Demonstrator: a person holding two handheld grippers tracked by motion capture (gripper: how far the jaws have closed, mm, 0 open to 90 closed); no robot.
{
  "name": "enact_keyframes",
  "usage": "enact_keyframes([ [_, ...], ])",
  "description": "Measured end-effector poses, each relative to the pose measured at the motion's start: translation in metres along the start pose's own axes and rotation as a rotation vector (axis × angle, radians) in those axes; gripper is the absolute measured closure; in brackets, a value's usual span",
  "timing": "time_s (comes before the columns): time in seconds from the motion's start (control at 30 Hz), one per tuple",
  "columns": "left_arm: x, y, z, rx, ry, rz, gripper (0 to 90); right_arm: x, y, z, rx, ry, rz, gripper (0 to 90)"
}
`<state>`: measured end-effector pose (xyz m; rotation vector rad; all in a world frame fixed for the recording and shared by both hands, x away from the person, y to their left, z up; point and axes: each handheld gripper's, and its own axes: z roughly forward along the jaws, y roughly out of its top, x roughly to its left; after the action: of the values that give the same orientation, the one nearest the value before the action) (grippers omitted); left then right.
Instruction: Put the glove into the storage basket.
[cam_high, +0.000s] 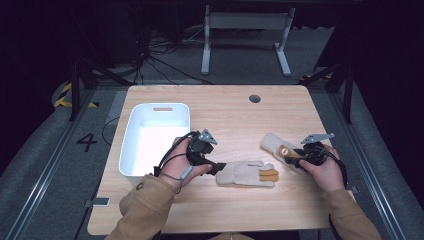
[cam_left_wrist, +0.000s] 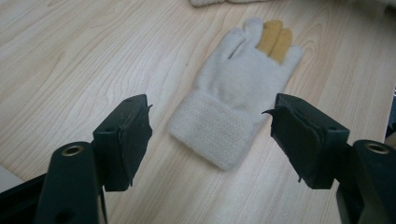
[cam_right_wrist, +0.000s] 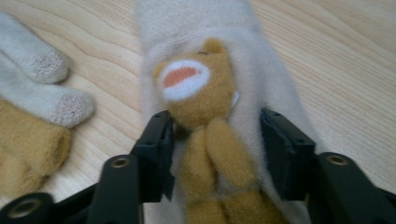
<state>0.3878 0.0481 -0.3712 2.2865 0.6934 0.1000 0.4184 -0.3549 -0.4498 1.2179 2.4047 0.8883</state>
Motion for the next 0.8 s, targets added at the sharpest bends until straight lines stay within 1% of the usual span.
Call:
enact_keyframes([
  [0.03, 0.000, 0.000, 0.000, 0.000, 0.000, 0.000, 29.2, 0.001, 0.001, -0.001, 0.008, 0.010, -0.002, 61.1],
  [0.07, 0.000, 0.000, 0.000, 0.000, -0.001, 0.001, 29.2, 0.002, 0.001, -0.002, 0.013, 0.013, -0.007, 65.7],
  [0.1, 0.000, 0.000, 0.000, 0.000, -0.001, 0.001, 29.2, 0.002, 0.001, -0.002, 0.013, 0.013, -0.007, 65.7],
  [0.13, -0.001, 0.000, 0.000, 0.000, -0.002, 0.001, 29.2, 0.004, 0.001, -0.002, 0.014, 0.015, -0.020, 70.1],
  [0.2, 0.000, 0.000, 0.000, 0.001, -0.003, 0.002, 29.2, 0.005, 0.002, -0.003, 0.019, 0.011, -0.026, 72.1],
  [0.23, 0.000, 0.000, 0.000, 0.001, -0.003, 0.002, 29.2, 0.006, 0.002, -0.004, 0.023, 0.002, -0.028, 72.7],
  [0.3, 0.000, 0.000, 0.000, -0.001, -0.001, 0.002, 29.2, 0.007, 0.003, -0.004, 0.025, 0.005, -0.029, 73.4],
  [0.37, 0.000, 0.000, -0.001, 0.001, 0.000, 0.004, 29.2, 0.008, 0.004, -0.006, 0.020, -0.003, -0.038, 73.8],
  [0.5, 0.000, 0.000, -0.001, -0.003, 0.001, 0.003, 29.2, 0.010, 0.007, -0.012, -0.004, -0.004, -0.039, 74.1],
  [0.8, -0.001, 0.000, -0.001, -0.003, 0.004, 0.005, 29.2, 0.018, 0.018, -0.029, -0.053, -0.007, -0.079, 74.2],
])
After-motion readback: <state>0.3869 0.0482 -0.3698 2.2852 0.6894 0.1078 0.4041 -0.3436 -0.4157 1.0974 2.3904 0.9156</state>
